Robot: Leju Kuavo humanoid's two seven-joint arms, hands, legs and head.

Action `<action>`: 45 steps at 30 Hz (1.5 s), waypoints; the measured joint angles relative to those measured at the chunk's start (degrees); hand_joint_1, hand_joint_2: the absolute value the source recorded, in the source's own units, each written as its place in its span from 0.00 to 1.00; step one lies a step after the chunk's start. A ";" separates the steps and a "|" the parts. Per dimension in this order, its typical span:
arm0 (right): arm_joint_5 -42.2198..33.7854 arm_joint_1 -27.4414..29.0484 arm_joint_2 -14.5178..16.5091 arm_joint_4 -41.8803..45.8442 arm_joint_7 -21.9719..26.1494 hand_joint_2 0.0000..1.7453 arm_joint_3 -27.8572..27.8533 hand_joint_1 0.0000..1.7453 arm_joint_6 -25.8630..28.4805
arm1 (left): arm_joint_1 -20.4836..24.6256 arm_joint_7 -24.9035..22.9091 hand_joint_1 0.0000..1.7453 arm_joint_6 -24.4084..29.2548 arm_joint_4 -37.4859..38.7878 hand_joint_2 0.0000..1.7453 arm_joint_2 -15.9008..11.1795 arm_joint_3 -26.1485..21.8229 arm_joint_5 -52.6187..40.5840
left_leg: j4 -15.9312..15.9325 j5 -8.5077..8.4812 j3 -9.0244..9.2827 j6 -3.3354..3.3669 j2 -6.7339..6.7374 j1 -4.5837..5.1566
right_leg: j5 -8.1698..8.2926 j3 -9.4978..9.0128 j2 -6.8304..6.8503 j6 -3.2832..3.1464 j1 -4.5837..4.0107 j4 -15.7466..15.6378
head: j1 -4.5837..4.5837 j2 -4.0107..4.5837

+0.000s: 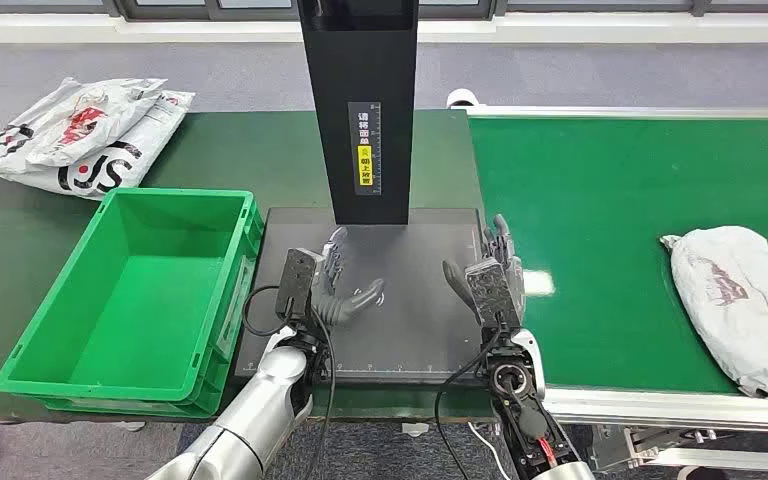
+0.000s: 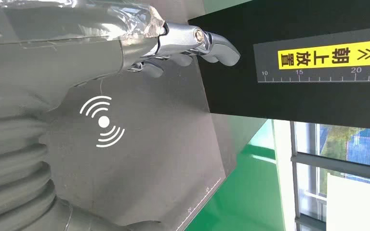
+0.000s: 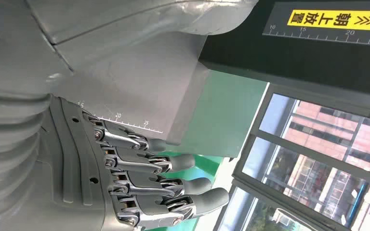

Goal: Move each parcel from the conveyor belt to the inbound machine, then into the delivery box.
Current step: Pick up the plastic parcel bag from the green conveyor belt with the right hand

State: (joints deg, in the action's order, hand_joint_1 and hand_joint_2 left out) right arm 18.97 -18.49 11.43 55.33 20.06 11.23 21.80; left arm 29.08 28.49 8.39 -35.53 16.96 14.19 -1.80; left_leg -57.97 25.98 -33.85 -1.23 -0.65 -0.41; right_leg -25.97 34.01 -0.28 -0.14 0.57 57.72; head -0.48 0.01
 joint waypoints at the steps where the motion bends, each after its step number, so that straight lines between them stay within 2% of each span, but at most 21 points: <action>1: 0.00 0.03 -0.01 -0.03 0.00 1.00 -0.01 0.00 -0.04 | 0.00 0.03 0.00 0.00 0.07 1.00 0.00 0.00 0.05 | 0.00 0.00 0.00 0.00 0.00 0.00 | 0.00 0.00 0.00 0.00 0.00 0.00 | 0.00 0.00; 8: -0.36 0.63 0.00 -0.16 0.37 1.00 -0.04 0.00 -0.93 | -0.01 0.94 0.00 0.42 0.61 1.00 0.03 0.00 0.53 | 0.00 0.00 0.00 0.00 0.00 0.00 | 0.00 0.00 0.00 0.00 0.00 0.00 | 0.00 -0.01; 20: -0.54 2.11 -0.01 -0.65 2.60 1.00 -0.04 0.00 2.15 | -1.58 2.56 0.00 5.26 -0.93 1.00 0.63 0.00 -0.69 | 0.00 0.00 -0.01 0.00 -0.01 0.00 | 0.00 -0.01 0.01 0.00 0.00 0.00 | 0.00 0.01; 23: 2.00 2.67 -0.03 -0.68 1.59 1.00 -0.04 0.00 5.19 | -2.15 2.57 0.00 5.46 -1.56 1.00 0.63 0.00 -0.90 | 0.00 0.00 -0.01 0.00 -0.01 0.00 | 0.00 0.00 0.01 0.00 0.00 0.00 | 0.00 0.00; 29: 10.54 1.78 -1.60 -2.48 -1.28 1.00 -0.18 0.00 15.69 | -2.57 2.49 0.00 5.52 -2.12 1.00 0.63 0.00 -1.55 | 0.00 0.00 0.00 0.01 -0.01 0.00 | 0.01 -0.01 0.01 0.01 0.03 0.00 | 0.00 0.00; 36: 12.46 1.16 -2.84 -4.49 -1.82 1.00 -0.72 0.00 16.99 | -2.83 2.39 0.00 5.56 -2.38 1.00 0.63 0.00 -1.68 | 0.00 0.00 0.00 0.01 -0.01 0.01 | 0.01 -0.01 0.01 0.01 0.02 0.00 | 0.00 -0.01; 38: 15.87 1.13 -2.93 -4.81 -2.45 1.00 -1.53 0.00 17.61 | -2.85 2.39 0.00 5.71 -2.42 1.00 0.63 0.00 -1.82 | 0.00 0.00 0.00 0.01 -0.01 0.01 | 0.01 0.00 0.01 0.01 0.02 0.00 | 0.00 -0.01; 40: 23.31 0.98 -2.97 -5.14 -2.86 1.00 -4.25 0.00 18.07 | -2.85 2.41 0.00 5.99 -2.41 1.00 0.63 0.00 -2.15 | 0.00 0.00 -0.01 0.01 -0.03 0.01 | 0.01 0.00 0.02 0.01 0.02 0.00 | 0.00 -0.01; 45: 45.80 -2.20 -3.53 -7.35 -2.40 1.00 -19.54 0.00 18.39 | -2.63 2.86 0.00 6.96 -1.89 1.00 0.59 0.00 -2.70 | -0.02 -0.02 -0.02 0.04 -0.05 0.01 | 0.04 -0.02 0.04 0.07 0.09 0.00 | 0.00 0.00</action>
State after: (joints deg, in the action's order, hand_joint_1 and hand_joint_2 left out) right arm 64.77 -20.69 7.90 47.98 17.67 -8.31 40.19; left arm 26.45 31.35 15.35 -37.42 17.55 14.19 -4.51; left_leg -57.99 25.96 -33.87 -1.19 -0.70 -0.40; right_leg -25.93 33.99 -0.24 -0.06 0.66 57.71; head -0.48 0.01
